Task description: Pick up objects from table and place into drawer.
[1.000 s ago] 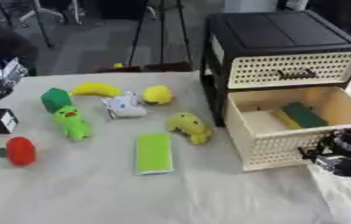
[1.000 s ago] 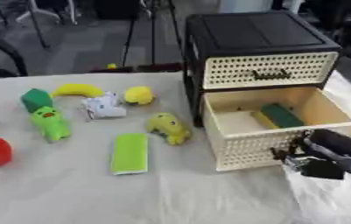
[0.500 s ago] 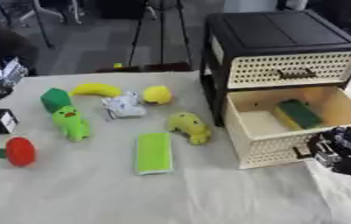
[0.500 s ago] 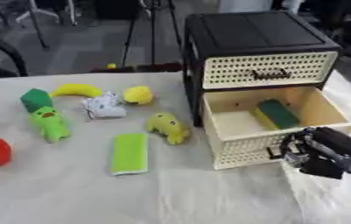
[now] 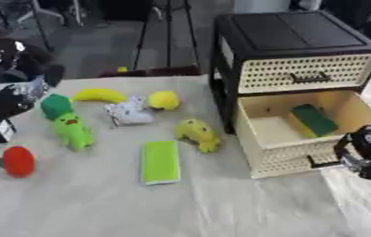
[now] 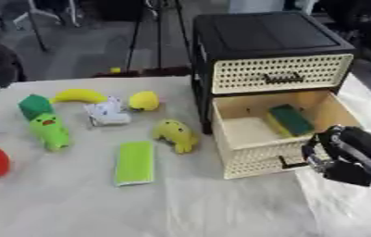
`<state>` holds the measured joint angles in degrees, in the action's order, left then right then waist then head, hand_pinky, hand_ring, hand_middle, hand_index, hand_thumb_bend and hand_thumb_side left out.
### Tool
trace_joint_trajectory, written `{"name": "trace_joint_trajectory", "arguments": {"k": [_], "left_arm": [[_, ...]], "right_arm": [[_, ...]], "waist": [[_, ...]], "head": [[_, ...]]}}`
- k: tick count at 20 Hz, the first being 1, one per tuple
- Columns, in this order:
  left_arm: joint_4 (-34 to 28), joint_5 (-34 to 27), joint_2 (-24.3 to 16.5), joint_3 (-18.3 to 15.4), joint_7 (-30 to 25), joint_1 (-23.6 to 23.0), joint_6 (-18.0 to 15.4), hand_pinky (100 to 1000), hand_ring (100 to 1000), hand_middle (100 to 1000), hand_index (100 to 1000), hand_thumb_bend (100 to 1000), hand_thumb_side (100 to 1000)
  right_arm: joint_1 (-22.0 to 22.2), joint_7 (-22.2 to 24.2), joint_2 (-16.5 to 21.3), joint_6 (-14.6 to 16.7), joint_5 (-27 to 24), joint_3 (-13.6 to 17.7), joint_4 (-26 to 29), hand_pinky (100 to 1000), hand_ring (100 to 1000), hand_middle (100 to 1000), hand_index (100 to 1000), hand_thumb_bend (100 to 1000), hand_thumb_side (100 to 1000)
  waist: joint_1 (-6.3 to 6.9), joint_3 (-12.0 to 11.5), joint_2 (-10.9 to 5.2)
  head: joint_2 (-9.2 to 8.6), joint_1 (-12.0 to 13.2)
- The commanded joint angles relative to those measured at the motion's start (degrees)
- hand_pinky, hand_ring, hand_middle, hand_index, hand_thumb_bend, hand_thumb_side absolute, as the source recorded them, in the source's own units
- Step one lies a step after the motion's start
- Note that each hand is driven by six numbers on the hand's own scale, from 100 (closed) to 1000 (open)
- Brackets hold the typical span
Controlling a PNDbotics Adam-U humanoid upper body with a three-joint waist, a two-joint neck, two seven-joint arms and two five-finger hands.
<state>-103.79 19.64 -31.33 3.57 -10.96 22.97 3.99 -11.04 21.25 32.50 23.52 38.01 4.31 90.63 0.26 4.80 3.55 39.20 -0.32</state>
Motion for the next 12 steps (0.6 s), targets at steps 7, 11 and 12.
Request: {"name": "trace_joint_trajectory", "arguments": {"k": [7,11,12], "left_arm": [[8.3,8.2,-0.4,7.3,-8.6,7.6,-2.1,622,606,609,731,691,730],[13.6,14.3,1.7,10.7,-12.1,11.2,-2.6,627,621,627,754,801,675],[14.9,16.0,2.4,11.4,-12.8,12.0,-2.6,627,622,629,755,808,671]], "right_arm": [[-0.4,0.1,2.2,-0.5,-12.4,3.3,6.9,100,142,242,562,100,864],[-0.7,0.7,2.2,-0.7,-14.9,3.4,8.1,100,142,242,562,100,861],[-0.7,0.9,2.2,-0.7,-15.2,3.4,8.2,100,142,242,562,100,861]], "waist": [[-0.31,1.3,-0.70],[-0.55,1.8,-0.73],[-0.60,2.0,-0.72]], "head": [[0.28,1.0],[0.24,1.3],[0.24,1.4]]}}
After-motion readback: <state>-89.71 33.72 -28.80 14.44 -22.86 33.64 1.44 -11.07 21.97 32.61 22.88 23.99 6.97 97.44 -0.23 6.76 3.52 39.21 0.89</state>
